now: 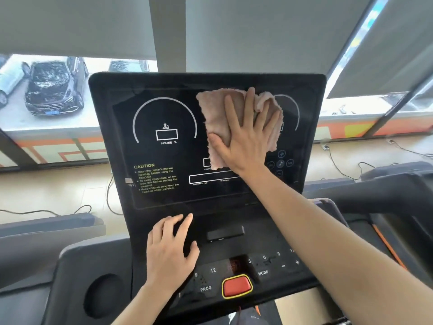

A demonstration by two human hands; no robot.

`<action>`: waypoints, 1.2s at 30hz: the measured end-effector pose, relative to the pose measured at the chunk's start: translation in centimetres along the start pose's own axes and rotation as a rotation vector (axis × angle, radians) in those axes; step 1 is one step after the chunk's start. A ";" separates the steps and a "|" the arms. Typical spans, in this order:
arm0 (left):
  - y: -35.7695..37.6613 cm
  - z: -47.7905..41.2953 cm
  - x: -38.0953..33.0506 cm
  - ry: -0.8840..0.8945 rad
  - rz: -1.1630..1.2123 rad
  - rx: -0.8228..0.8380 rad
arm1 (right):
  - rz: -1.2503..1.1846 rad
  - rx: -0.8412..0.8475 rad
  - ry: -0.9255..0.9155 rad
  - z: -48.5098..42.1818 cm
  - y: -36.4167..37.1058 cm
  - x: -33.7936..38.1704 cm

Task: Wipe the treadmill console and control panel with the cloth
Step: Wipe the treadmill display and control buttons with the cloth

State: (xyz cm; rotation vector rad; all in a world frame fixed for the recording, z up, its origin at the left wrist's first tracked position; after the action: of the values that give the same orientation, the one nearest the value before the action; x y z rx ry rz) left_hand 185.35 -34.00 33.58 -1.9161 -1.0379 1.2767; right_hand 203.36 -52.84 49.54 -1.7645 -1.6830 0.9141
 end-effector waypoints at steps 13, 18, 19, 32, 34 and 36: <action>-0.2 -0.6 -1.0 0.000 -0.013 -0.090 | -0.049 0.165 0.119 11.8 5.0 -0.1; 0.3 -0.8 -1.4 0.036 -0.039 -0.032 | -0.029 0.104 0.103 8.0 3.8 -1.8; 0.5 -0.7 -1.4 0.038 -0.037 -0.014 | -0.021 0.088 0.114 6.6 3.3 -2.3; 2.3 -1.8 -4.9 0.228 -0.003 0.156 | -0.034 0.046 0.376 -1.4 1.6 -7.8; 2.7 -1.9 -4.9 0.208 -0.007 0.178 | -0.063 0.073 0.426 0.9 2.5 -8.0; 2.8 -1.9 -4.8 0.187 -0.003 0.172 | -0.061 0.107 0.449 3.7 3.5 -8.4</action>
State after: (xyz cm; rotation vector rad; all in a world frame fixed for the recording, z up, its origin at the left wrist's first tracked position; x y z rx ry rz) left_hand 186.78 -39.69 34.21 -1.8607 -0.8096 1.1215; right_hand 202.74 -61.74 45.41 -1.6826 -1.3624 0.5186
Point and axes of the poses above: each hand's wrist, its own z-axis away from the middle knuckle, its own y-axis out of the palm, x = y × z, the point moved 3 cm from there along -z, towards the middle knuckle, and after that the axes turned 8 degrees about z, right-handed, at the moved point
